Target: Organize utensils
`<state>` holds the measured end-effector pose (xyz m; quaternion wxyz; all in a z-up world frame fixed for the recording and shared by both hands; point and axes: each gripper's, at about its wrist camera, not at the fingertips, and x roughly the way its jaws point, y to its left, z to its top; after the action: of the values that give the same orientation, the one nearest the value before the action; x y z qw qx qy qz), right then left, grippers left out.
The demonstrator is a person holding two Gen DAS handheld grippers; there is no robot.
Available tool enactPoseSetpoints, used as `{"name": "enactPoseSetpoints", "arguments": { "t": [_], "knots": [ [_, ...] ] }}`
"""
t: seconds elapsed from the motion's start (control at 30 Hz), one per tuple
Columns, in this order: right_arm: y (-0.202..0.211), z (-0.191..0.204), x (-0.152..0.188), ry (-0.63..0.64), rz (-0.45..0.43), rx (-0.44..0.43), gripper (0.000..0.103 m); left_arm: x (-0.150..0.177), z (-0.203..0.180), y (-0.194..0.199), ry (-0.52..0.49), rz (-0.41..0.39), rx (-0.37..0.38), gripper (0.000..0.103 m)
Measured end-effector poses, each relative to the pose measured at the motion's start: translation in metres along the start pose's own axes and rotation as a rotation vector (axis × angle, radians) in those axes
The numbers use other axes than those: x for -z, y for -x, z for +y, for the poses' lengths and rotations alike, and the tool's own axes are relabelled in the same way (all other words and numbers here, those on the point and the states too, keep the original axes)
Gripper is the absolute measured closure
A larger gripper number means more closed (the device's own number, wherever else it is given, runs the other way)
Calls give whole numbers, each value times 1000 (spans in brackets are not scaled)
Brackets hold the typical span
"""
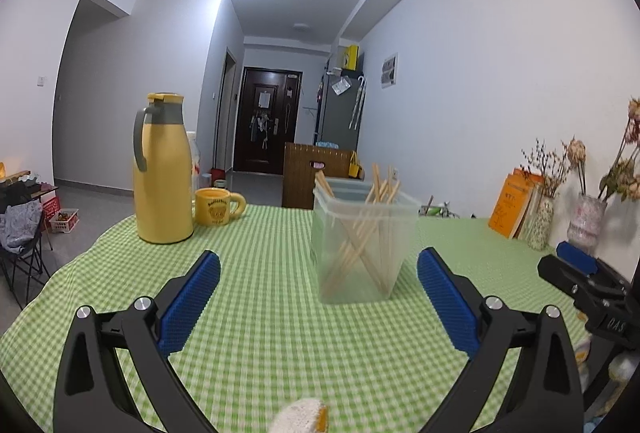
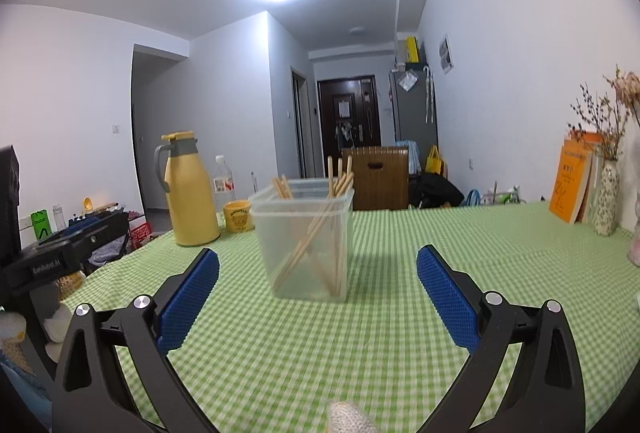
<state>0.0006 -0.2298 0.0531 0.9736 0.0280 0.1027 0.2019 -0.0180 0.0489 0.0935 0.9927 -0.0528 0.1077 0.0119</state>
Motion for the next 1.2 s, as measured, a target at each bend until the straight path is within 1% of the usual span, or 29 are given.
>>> {"name": "enactPoseSetpoints", "arguments": {
  "t": [0.17, 0.33, 0.57, 0.83, 1.2],
  "knots": [
    [-1, 1, 17, -12, 59, 1, 8, 24, -2, 6, -9, 44, 1, 7],
    [0, 5, 33, -5, 100, 12, 8, 41, 2, 9, 11, 69, 16, 7],
    [-4, 6, 55, 3, 157, 24, 8, 67, 3, 6, 12, 130, 7, 7],
    [-6, 4, 62, -1, 177, 36, 8, 79, 4, 0, 9, 150, -33, 7],
    [-4, 2, 63, -8, 177, 43, 8, 80, 3, 1, 6, 138, -43, 7]
  ]
}}
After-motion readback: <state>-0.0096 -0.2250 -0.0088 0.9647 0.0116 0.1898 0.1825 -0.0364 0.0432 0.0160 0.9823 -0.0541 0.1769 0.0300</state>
